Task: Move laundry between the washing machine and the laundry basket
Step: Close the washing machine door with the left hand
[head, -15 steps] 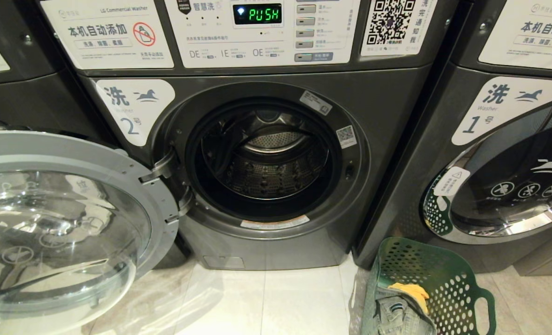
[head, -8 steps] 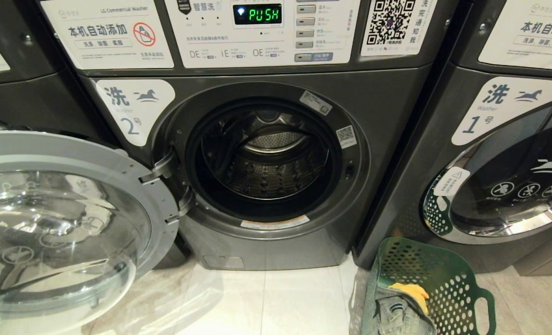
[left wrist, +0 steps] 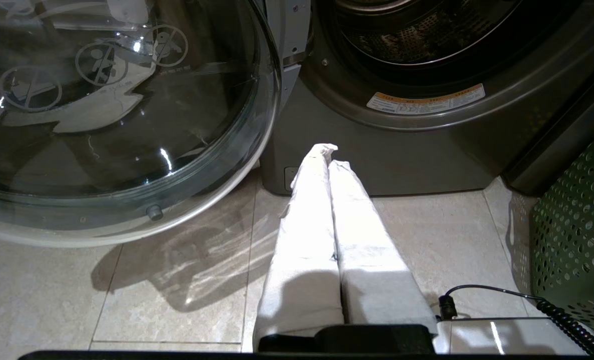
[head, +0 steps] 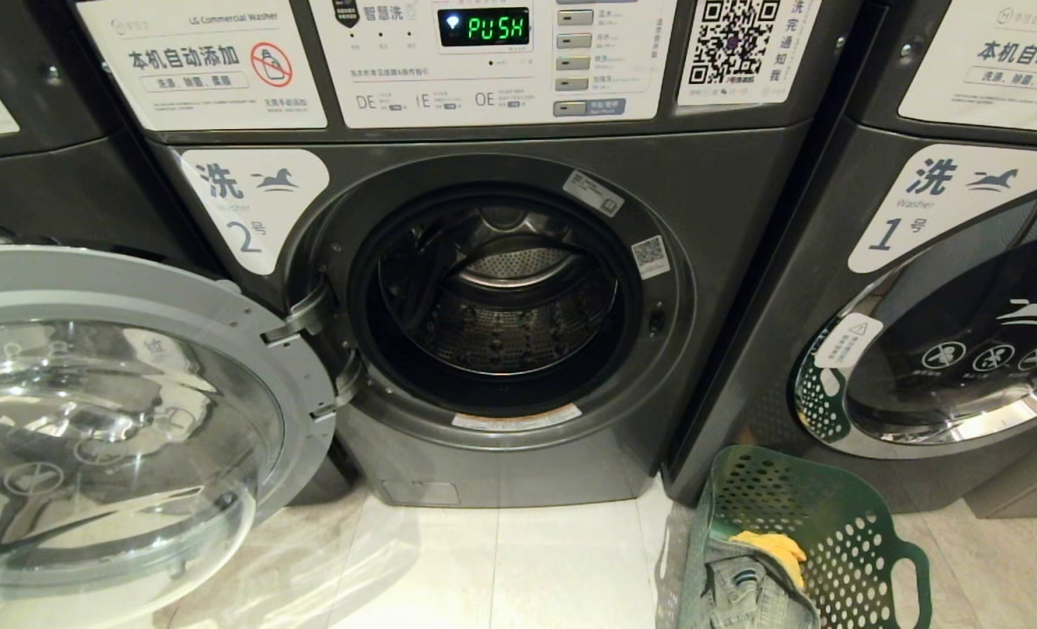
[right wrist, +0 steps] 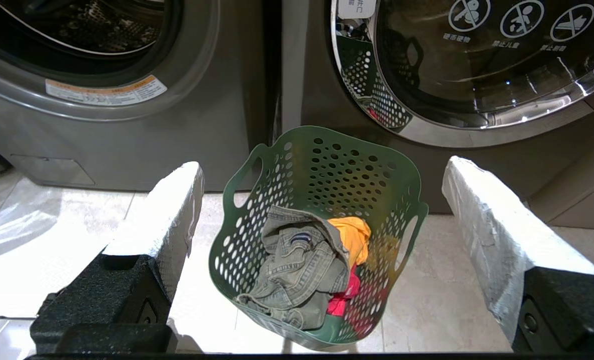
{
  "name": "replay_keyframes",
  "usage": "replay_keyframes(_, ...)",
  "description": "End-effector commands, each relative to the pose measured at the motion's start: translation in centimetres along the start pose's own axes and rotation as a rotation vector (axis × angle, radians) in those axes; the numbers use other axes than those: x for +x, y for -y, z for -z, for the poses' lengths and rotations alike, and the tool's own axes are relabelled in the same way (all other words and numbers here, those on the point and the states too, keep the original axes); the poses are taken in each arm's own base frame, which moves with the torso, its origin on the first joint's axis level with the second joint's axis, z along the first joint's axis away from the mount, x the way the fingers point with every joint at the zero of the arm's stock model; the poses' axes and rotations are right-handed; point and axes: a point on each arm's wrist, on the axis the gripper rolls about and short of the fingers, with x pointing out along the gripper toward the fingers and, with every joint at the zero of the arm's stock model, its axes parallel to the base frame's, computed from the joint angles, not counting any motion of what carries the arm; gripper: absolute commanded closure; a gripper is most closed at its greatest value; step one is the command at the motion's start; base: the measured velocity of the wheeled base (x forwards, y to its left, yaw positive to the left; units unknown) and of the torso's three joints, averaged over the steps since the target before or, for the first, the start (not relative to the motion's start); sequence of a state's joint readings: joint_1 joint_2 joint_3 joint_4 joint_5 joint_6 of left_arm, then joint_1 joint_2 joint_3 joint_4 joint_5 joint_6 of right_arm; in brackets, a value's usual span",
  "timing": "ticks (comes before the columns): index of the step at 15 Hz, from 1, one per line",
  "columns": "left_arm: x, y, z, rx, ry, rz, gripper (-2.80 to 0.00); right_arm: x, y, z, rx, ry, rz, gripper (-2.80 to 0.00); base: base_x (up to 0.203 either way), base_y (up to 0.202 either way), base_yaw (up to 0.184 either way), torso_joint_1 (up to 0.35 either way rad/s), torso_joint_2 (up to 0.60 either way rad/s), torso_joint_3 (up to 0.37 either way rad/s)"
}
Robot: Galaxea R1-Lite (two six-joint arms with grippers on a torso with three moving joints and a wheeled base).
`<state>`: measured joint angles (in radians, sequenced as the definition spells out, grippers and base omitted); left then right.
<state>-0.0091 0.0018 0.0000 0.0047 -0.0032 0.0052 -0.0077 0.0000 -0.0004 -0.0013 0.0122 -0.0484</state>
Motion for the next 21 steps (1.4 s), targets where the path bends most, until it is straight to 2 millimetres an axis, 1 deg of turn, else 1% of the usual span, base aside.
replay_keyframes(1,0.00,0.00,0.02,-0.001,-0.001,0.000,0.00,0.00,0.01,-0.03,0.022,0.000,0.004,-2.80,0.000,0.000,0.000,0.000,0.00,0.000)
replay_keyframes(4,0.00,0.00,0.02,-0.002,-0.001,0.000,0.00,0.01,0.05,-0.03,0.085,0.001,0.023,-2.80,0.000,0.000,0.000,0.000,0.00,0.000)
replay_keyframes(21,0.00,0.00,0.00,-0.001,0.000,0.000,0.00,0.00,0.06,-0.06,0.085,0.003,0.025,-2.80,0.000,0.000,0.000,0.000,0.00,0.000)
